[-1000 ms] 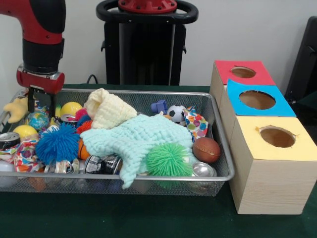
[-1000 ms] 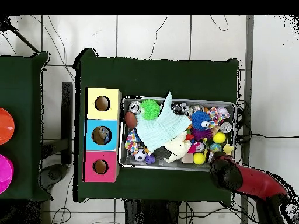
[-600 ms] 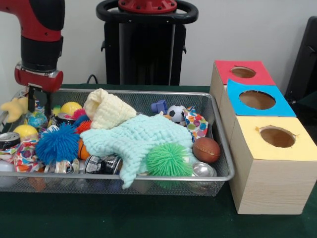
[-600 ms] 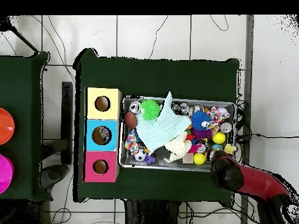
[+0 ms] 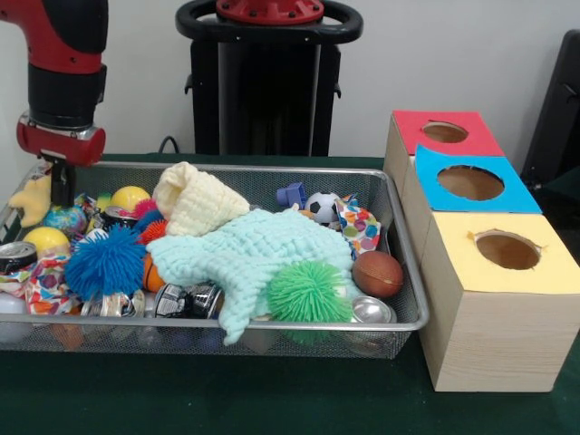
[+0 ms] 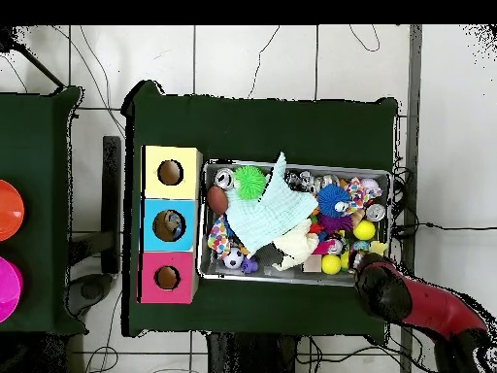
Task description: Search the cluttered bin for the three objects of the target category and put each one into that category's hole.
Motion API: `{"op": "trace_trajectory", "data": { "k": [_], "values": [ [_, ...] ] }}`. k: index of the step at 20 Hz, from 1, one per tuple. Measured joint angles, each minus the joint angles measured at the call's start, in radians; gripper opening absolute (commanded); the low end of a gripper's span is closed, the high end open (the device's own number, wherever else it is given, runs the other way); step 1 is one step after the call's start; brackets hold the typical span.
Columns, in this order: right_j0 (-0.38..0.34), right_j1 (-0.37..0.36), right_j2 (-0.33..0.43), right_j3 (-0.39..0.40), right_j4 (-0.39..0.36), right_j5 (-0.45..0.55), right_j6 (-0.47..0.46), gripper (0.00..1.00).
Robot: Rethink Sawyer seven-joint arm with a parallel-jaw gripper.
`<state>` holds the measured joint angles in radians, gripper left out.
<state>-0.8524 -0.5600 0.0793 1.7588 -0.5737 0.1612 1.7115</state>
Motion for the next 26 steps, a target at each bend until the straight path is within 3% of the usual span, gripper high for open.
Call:
{"op": "trace_trajectory", "data": {
  "k": [21, 22, 26],
  "values": [
    [-0.003, -0.085, 0.008, 0.014, 0.0, 0.0, 0.0, 0.0],
    [-0.01, -0.087, 0.016, 0.014, 0.0, 0.0, 0.0, 1.0],
    [-0.02, -0.086, 0.029, 0.014, 0.0, 0.0, 0.0, 1.0]
  ]
}}
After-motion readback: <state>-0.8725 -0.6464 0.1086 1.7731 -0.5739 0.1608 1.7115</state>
